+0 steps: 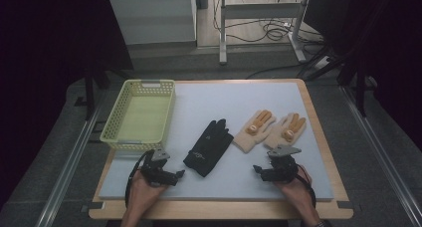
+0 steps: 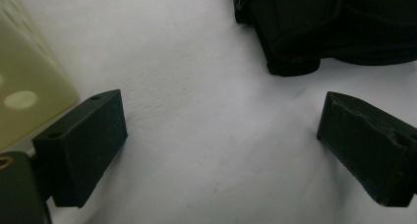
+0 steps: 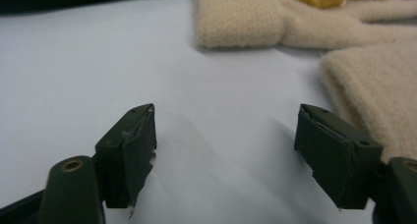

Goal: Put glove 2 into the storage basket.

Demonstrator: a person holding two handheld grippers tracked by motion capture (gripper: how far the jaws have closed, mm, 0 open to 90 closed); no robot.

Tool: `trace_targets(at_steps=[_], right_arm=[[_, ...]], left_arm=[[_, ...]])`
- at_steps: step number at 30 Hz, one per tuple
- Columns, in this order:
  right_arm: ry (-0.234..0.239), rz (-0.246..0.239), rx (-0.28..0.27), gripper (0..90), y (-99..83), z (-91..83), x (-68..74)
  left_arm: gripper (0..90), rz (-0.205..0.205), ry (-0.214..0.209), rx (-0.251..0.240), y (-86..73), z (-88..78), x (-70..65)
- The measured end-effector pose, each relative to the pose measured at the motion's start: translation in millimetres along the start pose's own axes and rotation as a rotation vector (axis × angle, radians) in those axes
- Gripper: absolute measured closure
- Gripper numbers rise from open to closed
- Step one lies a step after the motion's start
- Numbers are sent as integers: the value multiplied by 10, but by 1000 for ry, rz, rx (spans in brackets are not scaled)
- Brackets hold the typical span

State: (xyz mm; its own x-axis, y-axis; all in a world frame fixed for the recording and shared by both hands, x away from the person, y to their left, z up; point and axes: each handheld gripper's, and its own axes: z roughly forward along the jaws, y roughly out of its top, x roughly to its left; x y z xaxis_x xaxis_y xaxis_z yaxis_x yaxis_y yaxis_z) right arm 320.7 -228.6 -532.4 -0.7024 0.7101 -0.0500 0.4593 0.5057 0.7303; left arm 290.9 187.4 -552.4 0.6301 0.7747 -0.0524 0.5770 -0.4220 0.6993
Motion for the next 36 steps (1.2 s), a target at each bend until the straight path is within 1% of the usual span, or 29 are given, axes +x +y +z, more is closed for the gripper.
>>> trace_targets(at_steps=[2,3,8,10,12,15,16,22,24,26,27,30,34,36], right_arm=[[8,10,1,225,-1,4,-14],[3,3,4,223,-2,4,-10],[1,5,3,219,-5,6,-11],[1,5,3,219,-5,6,-11],[1,5,2,219,-6,6,-11],[1,5,2,219,-6,6,-11],[1,5,2,219,-6,6,-12],[2,5,2,219,-6,6,-12],[1,5,2,219,-6,5,-11],[1,5,2,219,-6,5,-11],[1,5,2,219,-6,5,-11],[1,5,2,219,-7,5,-11],[1,5,1,219,-7,5,-11],[1,5,1,219,-7,5,-11]], left_arm=[[49,2,0,0,0,-1,1],[49,3,0,-1,0,-2,1],[52,0,3,-4,0,-8,-7],[50,1,1,2,9,-11,-16],[40,-3,-12,7,24,-21,-25],[34,-7,-37,-1,67,-70,-58],[30,-3,-41,-3,81,-84,-64],[8,-17,-97,-33,225,-198,-127],[4,-7,-110,-36,293,-215,-161],[0,11,-105,-32,368,-219,-201],[0,18,-106,-32,407,-212,-213],[0,17,-111,-29,513,-155,-245],[0,14,-107,-13,658,-9,-305],[0,24,-105,6,745,86,-339]])
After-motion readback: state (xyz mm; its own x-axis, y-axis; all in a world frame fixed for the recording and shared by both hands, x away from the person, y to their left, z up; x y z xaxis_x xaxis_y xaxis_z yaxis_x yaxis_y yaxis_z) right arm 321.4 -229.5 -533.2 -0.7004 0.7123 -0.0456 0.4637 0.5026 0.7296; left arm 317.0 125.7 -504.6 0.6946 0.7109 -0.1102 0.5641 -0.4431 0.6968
